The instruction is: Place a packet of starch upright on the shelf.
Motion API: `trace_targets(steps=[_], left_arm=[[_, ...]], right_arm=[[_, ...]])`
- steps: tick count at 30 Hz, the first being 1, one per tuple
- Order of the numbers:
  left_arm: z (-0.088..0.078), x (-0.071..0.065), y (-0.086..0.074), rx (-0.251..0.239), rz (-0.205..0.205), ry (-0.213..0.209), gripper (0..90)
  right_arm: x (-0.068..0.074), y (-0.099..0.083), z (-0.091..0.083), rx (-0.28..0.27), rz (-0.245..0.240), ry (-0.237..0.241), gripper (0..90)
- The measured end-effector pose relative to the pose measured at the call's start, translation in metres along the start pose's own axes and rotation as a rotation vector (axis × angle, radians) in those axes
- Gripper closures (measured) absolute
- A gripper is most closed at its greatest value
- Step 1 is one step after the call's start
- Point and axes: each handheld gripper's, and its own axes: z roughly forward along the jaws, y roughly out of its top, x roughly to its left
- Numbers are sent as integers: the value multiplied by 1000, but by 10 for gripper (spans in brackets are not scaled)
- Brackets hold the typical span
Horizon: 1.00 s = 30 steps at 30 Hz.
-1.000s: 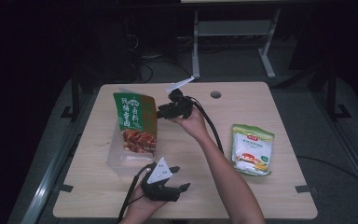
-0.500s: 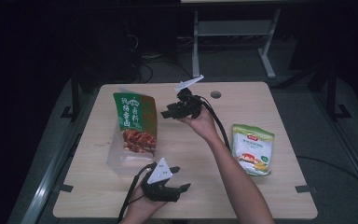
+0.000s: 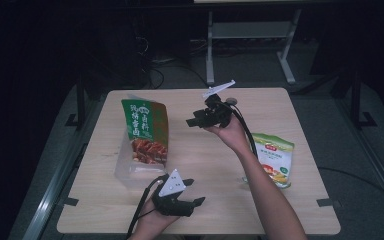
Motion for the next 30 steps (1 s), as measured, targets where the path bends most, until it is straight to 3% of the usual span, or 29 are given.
trace_targets(steps=[2, 5, 14, 30], left_arm=[[0, -1, 0, -7, 2, 2, 334], [0, 0, 0, -1, -2, 1, 334], [1, 1, 0, 0, -1, 5, 328], [4, 2, 1, 15, -2, -10, 324]], right_arm=[[-2, -5, -6, 10, 18, 10, 452], [-2, -10, -13, 10, 7, -10, 445], [-6, -26, -40, 22, 43, -34, 403], [-12, -72, -88, 33, 98, -94, 339]])
